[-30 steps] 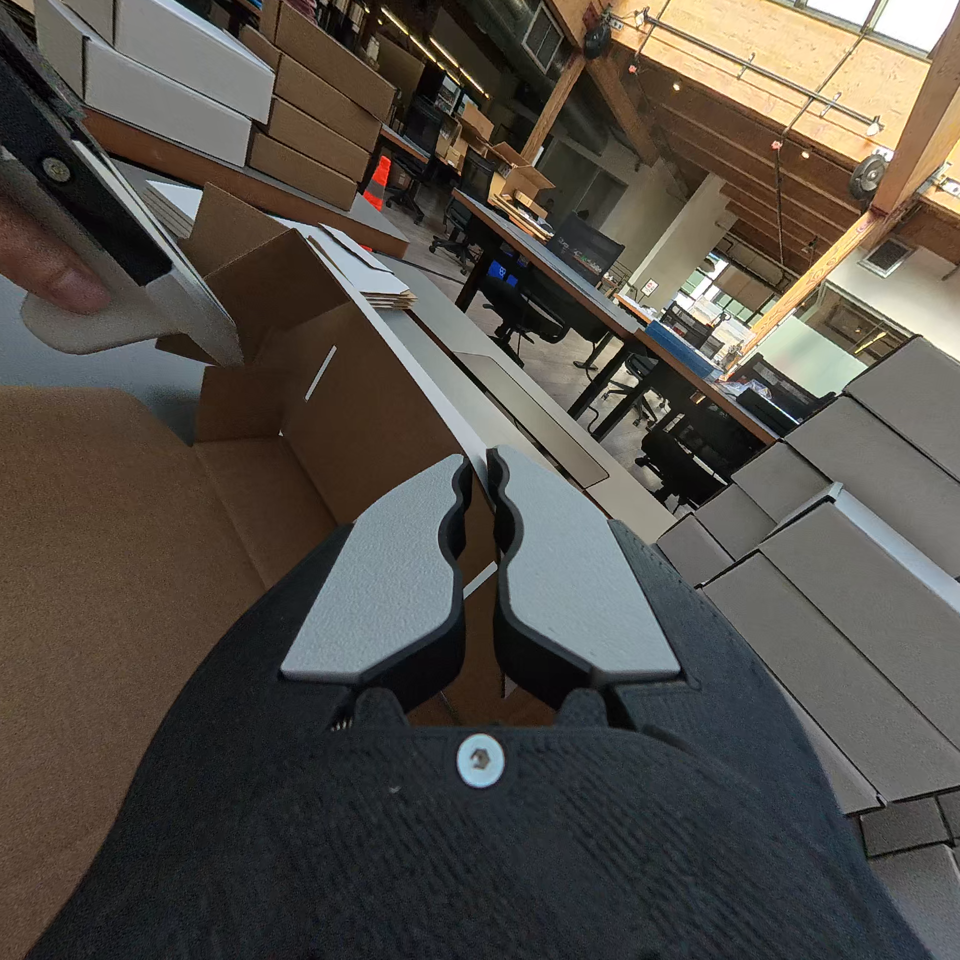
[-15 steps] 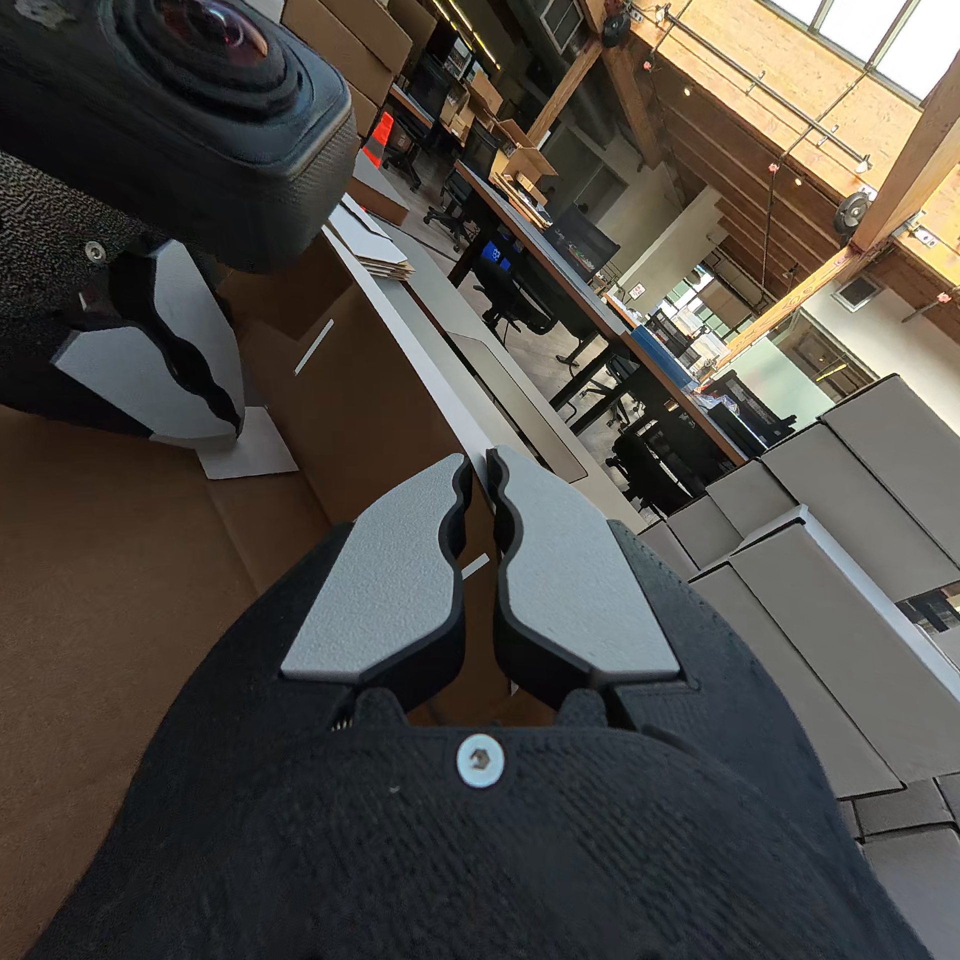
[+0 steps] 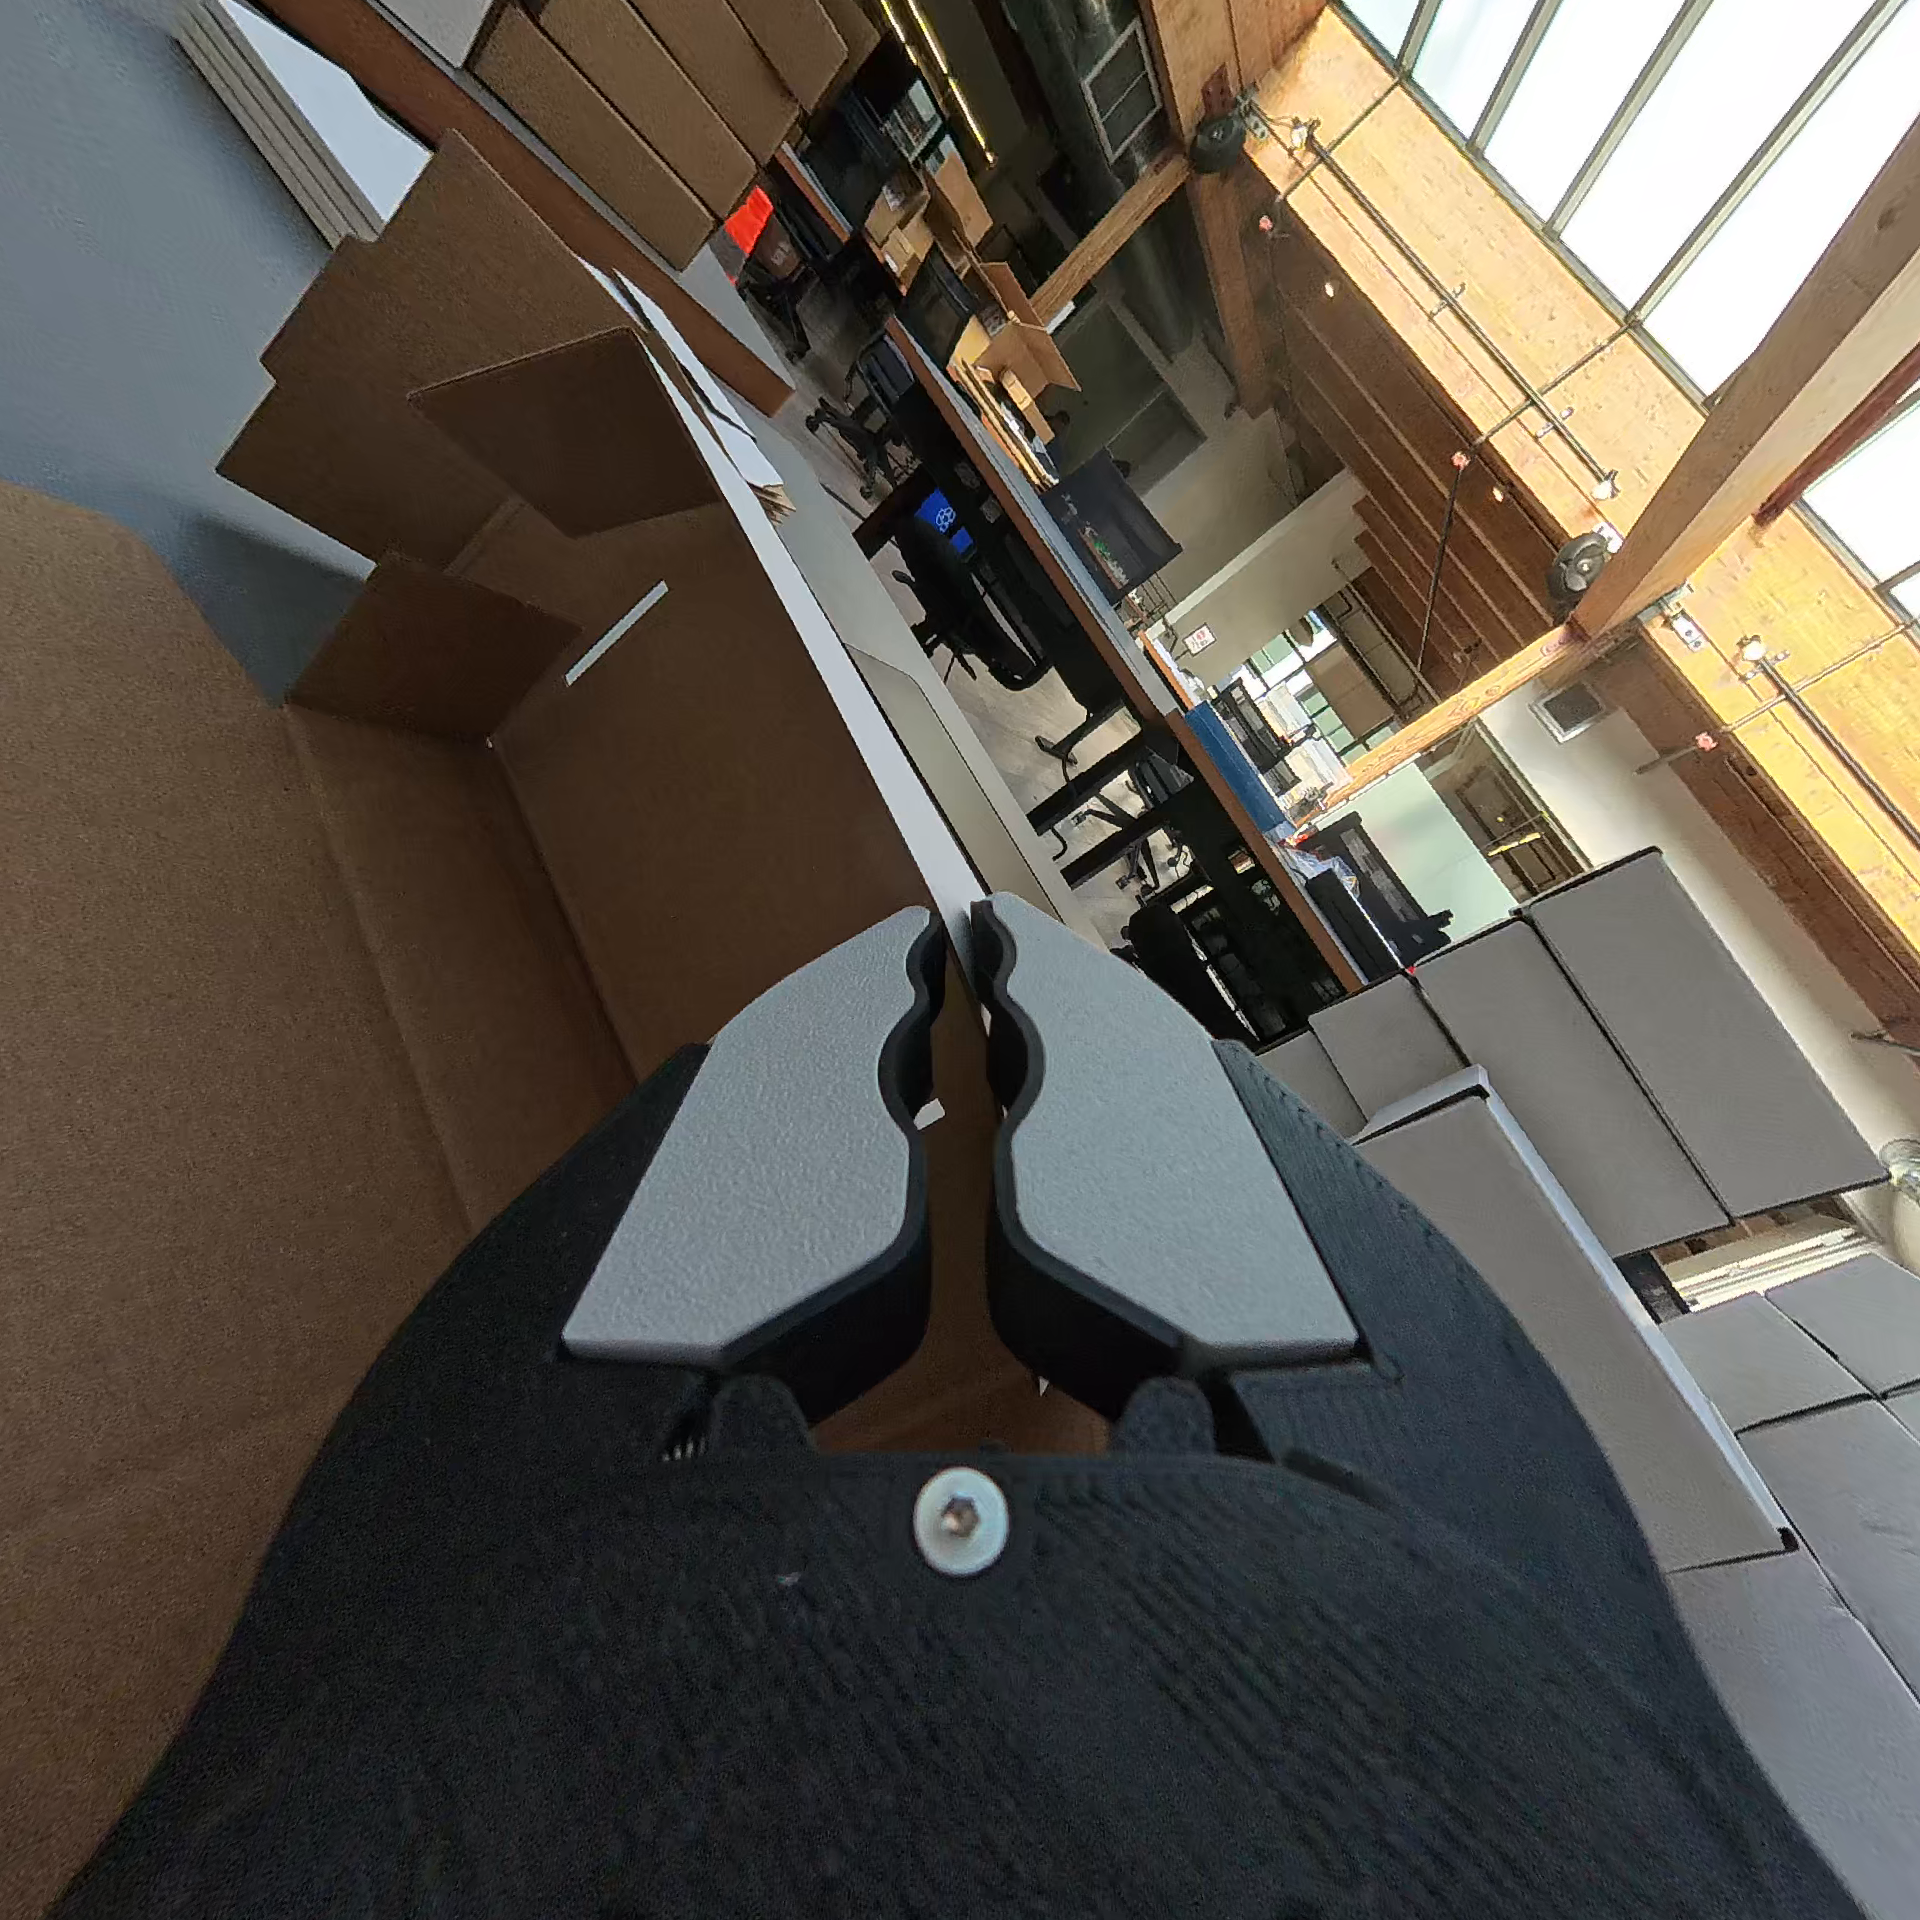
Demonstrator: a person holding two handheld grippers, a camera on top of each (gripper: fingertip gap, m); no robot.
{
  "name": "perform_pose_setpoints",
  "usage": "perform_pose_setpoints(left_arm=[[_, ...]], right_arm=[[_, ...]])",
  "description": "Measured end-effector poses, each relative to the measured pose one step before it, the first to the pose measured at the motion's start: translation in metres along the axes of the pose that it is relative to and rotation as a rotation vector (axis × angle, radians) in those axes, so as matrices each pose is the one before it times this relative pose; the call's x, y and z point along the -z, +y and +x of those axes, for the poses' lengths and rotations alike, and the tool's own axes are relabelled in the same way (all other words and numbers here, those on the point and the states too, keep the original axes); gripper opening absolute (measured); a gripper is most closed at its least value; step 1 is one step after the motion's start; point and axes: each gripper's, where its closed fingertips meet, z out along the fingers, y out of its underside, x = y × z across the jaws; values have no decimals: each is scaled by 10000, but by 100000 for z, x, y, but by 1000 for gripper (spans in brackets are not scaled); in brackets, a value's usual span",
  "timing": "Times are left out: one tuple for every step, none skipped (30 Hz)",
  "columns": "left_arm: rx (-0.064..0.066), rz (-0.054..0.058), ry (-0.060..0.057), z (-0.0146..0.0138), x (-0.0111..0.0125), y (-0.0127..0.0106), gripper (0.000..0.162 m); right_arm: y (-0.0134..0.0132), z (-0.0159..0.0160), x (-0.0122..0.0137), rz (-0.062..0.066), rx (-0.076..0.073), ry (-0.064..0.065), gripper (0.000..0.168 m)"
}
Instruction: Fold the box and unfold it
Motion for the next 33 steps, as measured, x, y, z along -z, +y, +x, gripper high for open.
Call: perform_pose_setpoints(left_arm=[[-12, -84, -155, -1413, -160, 471, 0], [-101, -412, -50, -1107, -454, 1083, 1], [-179, -521, 48, -752, -663, 1291, 13], [-212, -535, 114, -482, -711, 1266, 19], [-250, -408, 115, -304, -684, 946, 21], [-251, -196, 107, -216, -654, 562, 23], [-137, -119, -7, -335, -617, 376, 23], [-40, -168, 1, -272, -615, 329, 23], [-13, -152, 148, 10, -580, 218, 23], [-19, -142, 162, 114, -525, 172, 23], [-67, -164, 158, 203, -449, 165, 22], [-116, -119, 247, 429, -302, 70, 22], [-91, -51, 134, 358, -102, -58, 12], [-100, -86, 20, 282, -3, -12, 4], [-77, -94, -48, 235, 91, -1, 0], [-114, -74, -71, 182, 169, 15, 0], [-109, -16, 56, 326, 227, -8, 0], [-44, 38, 190, 535, 228, -80, 0], [7, 8, 93, 464, 177, -58, 0], [-35, -19, -66, 283, 158, -27, 0], [-68, -11, -88, 285, 158, -37, 0], [-29, 33, -10, 422, 132, -86, 0], [8, 70, 69, 570, 100, -165, 0], [-15, 68, 191, 788, 49, -181, 0], [-73, 56, 84, 666, -33, -183, 0], [-154, 15, -88, 367, -51, -131, 0], [-116, -11, -178, 106, -14, -77, 0], [-6, -18, -73, 76, 11, -7, 0], [66, 9, 60, 83, 48, 82, 0], [125, 45, 81, -84, 98, 148, 0], [196, 54, 171, -122, 131, 234, 0], [305, 54, 304, -48, 133, 253, 0], [326, 74, 518, 210, 182, 207, 0]], right_arm=[[-29, -3, 24, 67, 29, -33, 5], [-75, -57, 30, 127, 40, -49, 5], [-28, -76, 52, 123, 77, -38, 5], [-67, -116, 64, 157, 135, -53, 5], [-123, -137, 116, 207, 174, -62, 5], [-30, -64, 104, 106, 135, -26, 5], [0, -66, 58, 63, 76, -23, 5], [-41, -47, 22, 66, 45, -18, 5], [-29, -28, 19, 51, 46, -9, 5], [24, 5, -30, -8, 58, 12, 5], [43, 4, -51, -59, 92, 19, 5], [62, 22, -69, -111, 171, 33, 5], [107, 41, -82, -186, 225, 59, 5], [147, 43, -105, -244, 180, 77, 4], [97, 35, -109, -246, 130, 110, 4], [188, 59, -130, -328, 110, 157, 4], [237, -13, -168, -375, 129, 133, 4], [104, 74, -153, -304, 181, 186, 4], [77, 115, -114, -291, 225, 183, 4], [89, 51, -133, -278, 242, 86, 3], [37, 52, -76, -197, 181, 47, 3], [28, 22, -39, -148, 57, 47, 3], [-34, -184, 1, -69, 37, -60, 3], [12, -71, -26, -111, 76, 90, 3], [-40, -36, 18, -94, 263, 91, 3], [16, 18, 26, -138, 296, 73, 3], [-9, 0, 19, -93, 185, 25, 3], [-44, -2, 74, -6, 96, 13, 3], [-6, -22, 82, 25, 43, -2, 3], [-59, -29, 121, 92, 68, -1, 3], [-18, -34, 110, 103, 97, 5, 3], [2, -30, 109, 71, 71, 2, 3], [-75, -31, 107, 89, 75, -3, 3]])
